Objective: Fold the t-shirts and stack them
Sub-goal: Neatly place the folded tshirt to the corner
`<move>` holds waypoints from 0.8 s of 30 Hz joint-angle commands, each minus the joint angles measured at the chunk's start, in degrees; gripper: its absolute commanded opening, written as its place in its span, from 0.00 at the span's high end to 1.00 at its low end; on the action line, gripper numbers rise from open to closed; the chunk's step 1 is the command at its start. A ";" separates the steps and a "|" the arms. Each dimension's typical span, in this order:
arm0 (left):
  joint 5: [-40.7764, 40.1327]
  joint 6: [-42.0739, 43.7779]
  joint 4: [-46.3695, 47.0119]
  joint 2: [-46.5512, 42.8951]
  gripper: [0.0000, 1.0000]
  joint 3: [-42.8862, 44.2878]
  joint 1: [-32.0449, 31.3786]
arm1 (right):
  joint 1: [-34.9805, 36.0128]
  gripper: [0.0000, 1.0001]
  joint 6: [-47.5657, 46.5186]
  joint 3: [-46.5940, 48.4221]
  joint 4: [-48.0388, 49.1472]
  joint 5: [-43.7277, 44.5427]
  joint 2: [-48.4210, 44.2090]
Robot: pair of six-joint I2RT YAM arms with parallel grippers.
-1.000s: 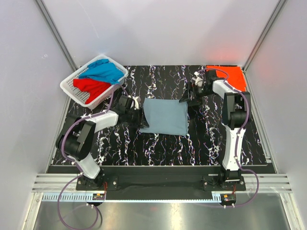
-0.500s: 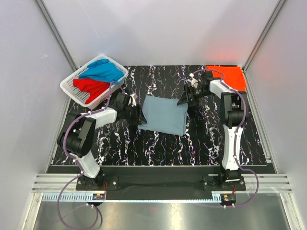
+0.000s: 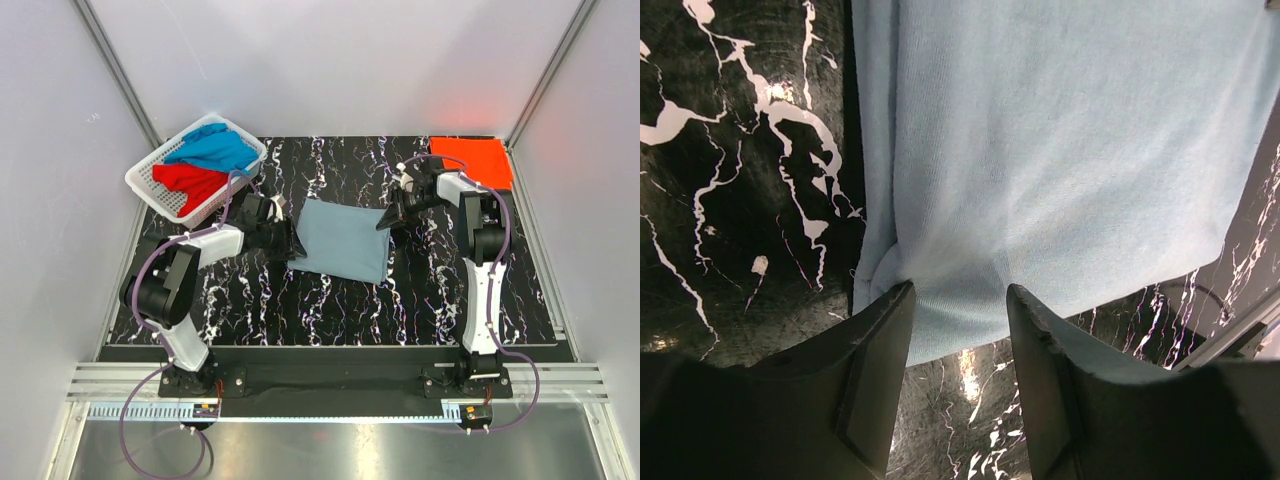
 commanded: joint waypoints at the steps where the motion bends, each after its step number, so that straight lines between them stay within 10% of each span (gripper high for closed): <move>1: -6.84 0.53 -2.74 2.50 0.50 -2.91 0.63 | -0.10 0.91 2.15 -1.99 4.48 0.59 -2.87; 24: -1.21 9.57 -21.99 -20.88 0.39 15.11 4.14 | 0.61 1.00 -3.99 7.49 -7.20 32.57 -18.69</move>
